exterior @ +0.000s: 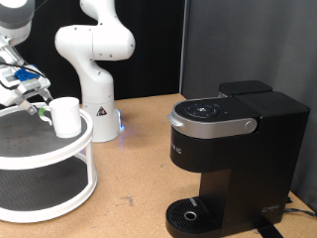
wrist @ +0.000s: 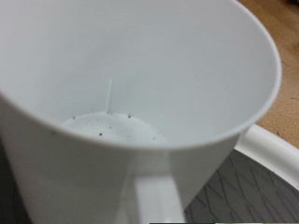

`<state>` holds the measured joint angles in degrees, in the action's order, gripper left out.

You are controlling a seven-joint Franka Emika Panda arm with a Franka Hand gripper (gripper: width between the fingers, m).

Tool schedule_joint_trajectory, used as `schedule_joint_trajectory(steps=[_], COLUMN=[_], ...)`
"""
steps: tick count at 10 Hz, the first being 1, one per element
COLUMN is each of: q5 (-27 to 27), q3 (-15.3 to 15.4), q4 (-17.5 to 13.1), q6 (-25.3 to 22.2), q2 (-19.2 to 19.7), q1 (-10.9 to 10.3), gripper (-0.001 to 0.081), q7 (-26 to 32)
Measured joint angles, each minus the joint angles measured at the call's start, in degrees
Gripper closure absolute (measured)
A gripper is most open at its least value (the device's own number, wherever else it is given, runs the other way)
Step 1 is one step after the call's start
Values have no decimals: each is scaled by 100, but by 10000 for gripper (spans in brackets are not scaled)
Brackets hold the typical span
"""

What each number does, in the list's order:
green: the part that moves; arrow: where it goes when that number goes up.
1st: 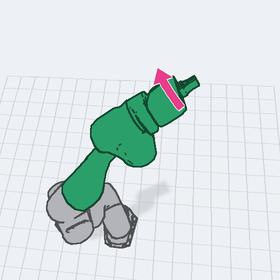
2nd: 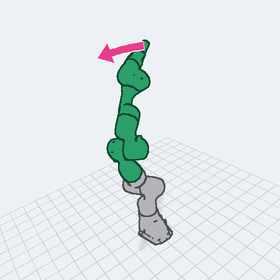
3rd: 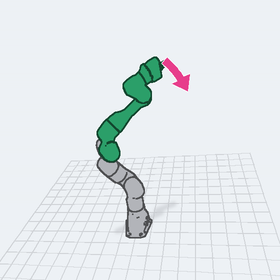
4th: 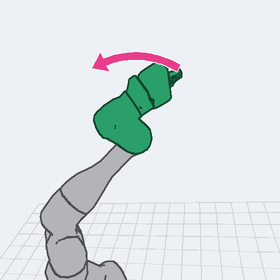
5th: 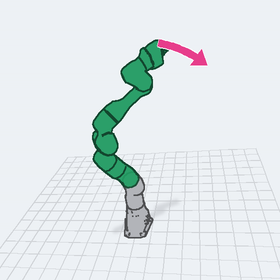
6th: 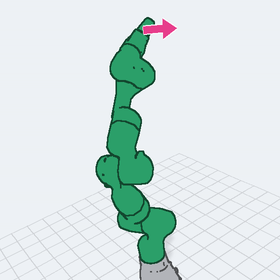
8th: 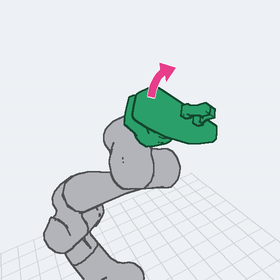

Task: Make a cup of coffee with the keurig machine

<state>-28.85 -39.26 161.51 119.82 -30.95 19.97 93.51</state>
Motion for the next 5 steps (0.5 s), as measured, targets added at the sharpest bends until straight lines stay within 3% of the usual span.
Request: schedule_joint_trajectory(steps=[5], q5=[-81], q3=[10], q4=[-15], q6=[-7], q2=[99], q1=[-79], gripper=[3], q7=[28])
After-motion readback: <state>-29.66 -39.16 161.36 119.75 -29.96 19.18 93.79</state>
